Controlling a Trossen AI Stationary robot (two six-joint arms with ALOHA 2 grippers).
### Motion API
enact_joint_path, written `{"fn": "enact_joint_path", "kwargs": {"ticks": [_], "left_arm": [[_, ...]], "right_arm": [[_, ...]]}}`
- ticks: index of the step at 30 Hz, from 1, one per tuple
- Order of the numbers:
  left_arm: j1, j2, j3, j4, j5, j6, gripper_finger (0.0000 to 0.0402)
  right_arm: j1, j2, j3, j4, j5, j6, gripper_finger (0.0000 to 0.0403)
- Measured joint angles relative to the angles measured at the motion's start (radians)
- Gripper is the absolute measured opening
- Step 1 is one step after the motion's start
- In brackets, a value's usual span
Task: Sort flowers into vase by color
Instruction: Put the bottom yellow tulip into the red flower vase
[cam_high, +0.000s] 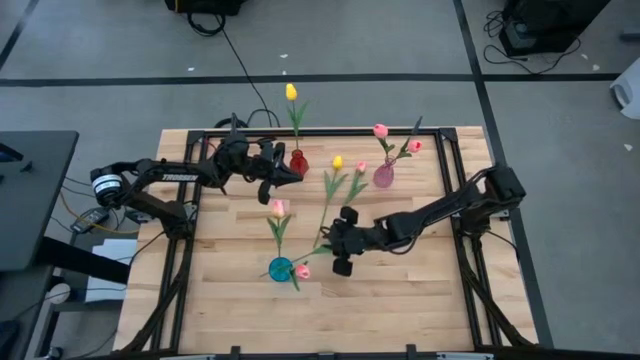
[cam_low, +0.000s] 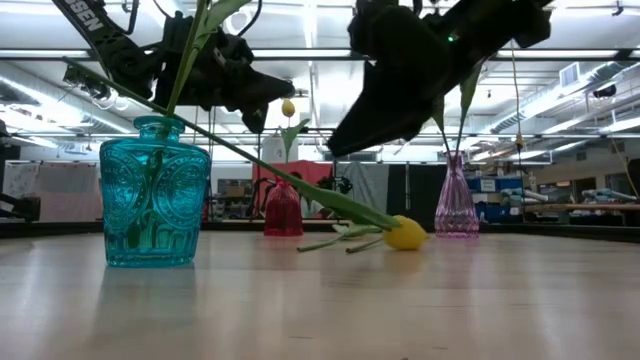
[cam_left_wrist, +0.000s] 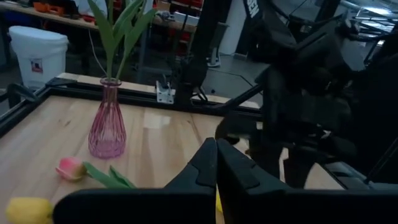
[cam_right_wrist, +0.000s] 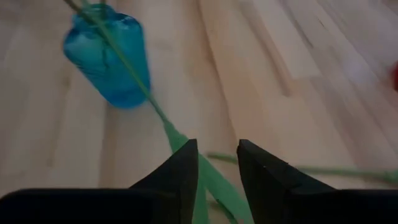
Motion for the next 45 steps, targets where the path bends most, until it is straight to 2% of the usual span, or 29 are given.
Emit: {"fn": "enact_joint_path", "kwargs": {"ticks": [7, 11, 15, 20, 29, 33, 37, 45], "left_arm": [[0.000, 0.000, 0.000, -0.006, 0.000, 0.000, 0.0007], [0.000, 0.000, 0.000, -0.009, 0.000, 0.000, 0.0007], [0.000, 0.001, 0.000, -0.037, 0.000, -0.001, 0.0007], [0.000, 0.001, 0.000, -0.058, 0.006, -0.021, 0.0008], [0.000, 0.001, 0.000, -0.104, 0.006, -0.070, 0.0008], [0.001, 0.001, 0.000, -0.099, 0.006, -0.072, 0.0008], [0.002, 0.001, 0.000, -0.090, 0.006, -0.071, 0.0008], [0.002, 0.001, 0.000, -0.080, 0.037, -0.072, 0.0008]], "right_arm": [[0.029, 0.095, 0.004, 0.125, 0.010, -0.061, 0.0193], [0.047, 0.152, 0.073, 0.113, 0.056, -0.152, 0.0228], [0.061, 0.207, 0.186, -0.002, 0.072, -0.240, 0.0235], [0.062, 0.271, 0.292, -0.179, 0.084, -0.296, 0.0205], [0.075, 0.268, 0.312, -0.313, 0.193, -0.349, 0.0073], [0.089, 0.214, 0.312, -0.320, 0.173, -0.354, 0.0027], [0.105, 0.143, 0.312, -0.326, 0.191, -0.359, 0.0016], [0.142, -0.087, 0.312, -0.439, 0.513, -0.230, 0.0036]]}}
